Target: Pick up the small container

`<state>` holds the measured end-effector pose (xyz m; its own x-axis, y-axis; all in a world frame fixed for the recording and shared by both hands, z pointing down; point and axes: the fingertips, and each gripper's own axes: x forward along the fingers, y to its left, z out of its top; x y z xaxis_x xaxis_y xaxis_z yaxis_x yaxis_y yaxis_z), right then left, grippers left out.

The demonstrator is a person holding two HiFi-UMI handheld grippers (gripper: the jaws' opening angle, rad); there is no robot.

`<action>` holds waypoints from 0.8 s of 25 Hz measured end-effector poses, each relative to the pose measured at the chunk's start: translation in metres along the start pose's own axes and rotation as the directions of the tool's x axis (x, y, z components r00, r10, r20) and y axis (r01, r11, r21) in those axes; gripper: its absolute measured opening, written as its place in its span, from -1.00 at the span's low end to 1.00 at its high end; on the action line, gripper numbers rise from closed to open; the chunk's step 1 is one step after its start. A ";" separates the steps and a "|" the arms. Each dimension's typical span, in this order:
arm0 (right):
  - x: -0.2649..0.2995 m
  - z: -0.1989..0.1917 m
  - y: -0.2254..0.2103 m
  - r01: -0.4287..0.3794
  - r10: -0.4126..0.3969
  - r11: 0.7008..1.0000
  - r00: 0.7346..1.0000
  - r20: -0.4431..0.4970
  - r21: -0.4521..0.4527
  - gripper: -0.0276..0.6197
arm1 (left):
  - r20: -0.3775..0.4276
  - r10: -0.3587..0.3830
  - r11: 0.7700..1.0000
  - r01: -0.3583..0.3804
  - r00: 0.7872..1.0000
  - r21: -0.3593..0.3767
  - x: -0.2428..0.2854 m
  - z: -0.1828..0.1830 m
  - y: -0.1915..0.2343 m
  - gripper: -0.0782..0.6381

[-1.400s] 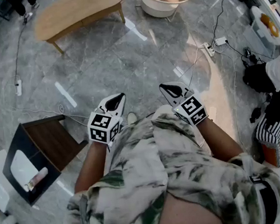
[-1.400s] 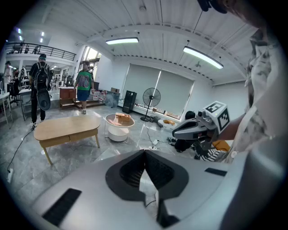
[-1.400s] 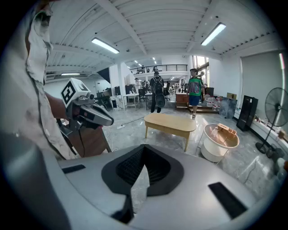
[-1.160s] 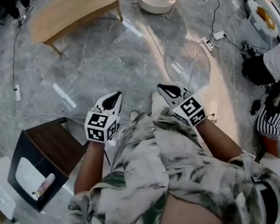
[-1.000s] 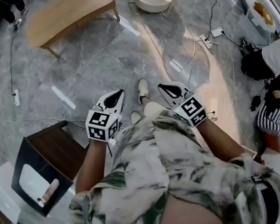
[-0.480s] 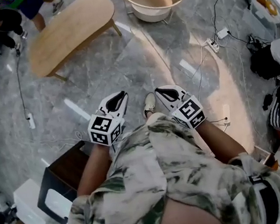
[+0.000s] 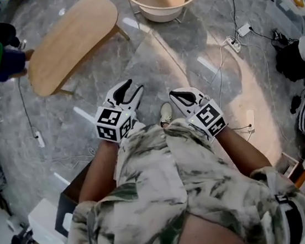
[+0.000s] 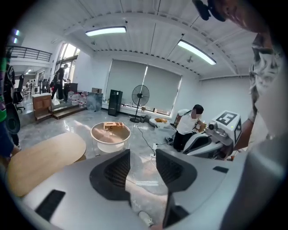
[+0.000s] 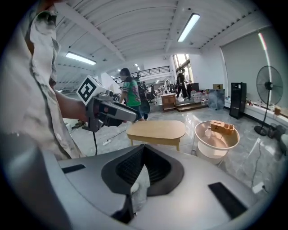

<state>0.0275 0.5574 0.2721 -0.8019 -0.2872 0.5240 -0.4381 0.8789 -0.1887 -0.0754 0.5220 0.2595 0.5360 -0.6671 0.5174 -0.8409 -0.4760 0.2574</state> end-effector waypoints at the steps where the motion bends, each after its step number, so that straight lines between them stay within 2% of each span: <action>1: 0.007 0.002 -0.012 0.012 -0.012 1.000 1.000 -0.003 0.018 -0.85 | -0.006 -0.011 1.000 0.011 1.000 0.006 0.013 0.007 0.010 -0.28; 5: 0.024 0.007 -0.046 0.071 -0.070 0.993 0.997 -0.012 0.090 -0.85 | -0.016 -0.052 0.998 0.053 0.999 0.032 0.052 0.034 0.042 -0.20; 10: 0.027 0.018 -0.077 0.146 -0.144 0.981 0.989 -0.025 0.131 -0.85 | -0.005 -0.104 0.994 0.104 0.995 0.046 0.089 0.065 0.062 -0.18; 12: 0.031 0.029 -0.094 0.190 -0.189 0.970 0.982 -0.026 0.154 -0.85 | 0.001 -0.138 0.990 0.138 0.990 0.038 0.106 0.079 0.073 -0.18; 15: 0.048 0.048 -0.115 0.251 -0.251 0.948 0.968 -0.024 0.196 -0.85 | 0.004 -0.174 0.981 0.173 0.985 0.084 0.127 0.102 0.096 -0.18; 20: 0.094 0.093 -0.140 0.292 -0.295 0.931 0.955 -0.021 0.219 -0.85 | -0.017 -0.230 0.963 0.230 0.973 0.137 0.153 0.137 0.152 -0.18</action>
<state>-0.0244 0.3723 0.2701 -0.6283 -0.5252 0.5740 -0.7311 0.6509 -0.2047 -0.1108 0.2692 0.2663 0.7135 -0.5298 0.4585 -0.6768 -0.6906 0.2550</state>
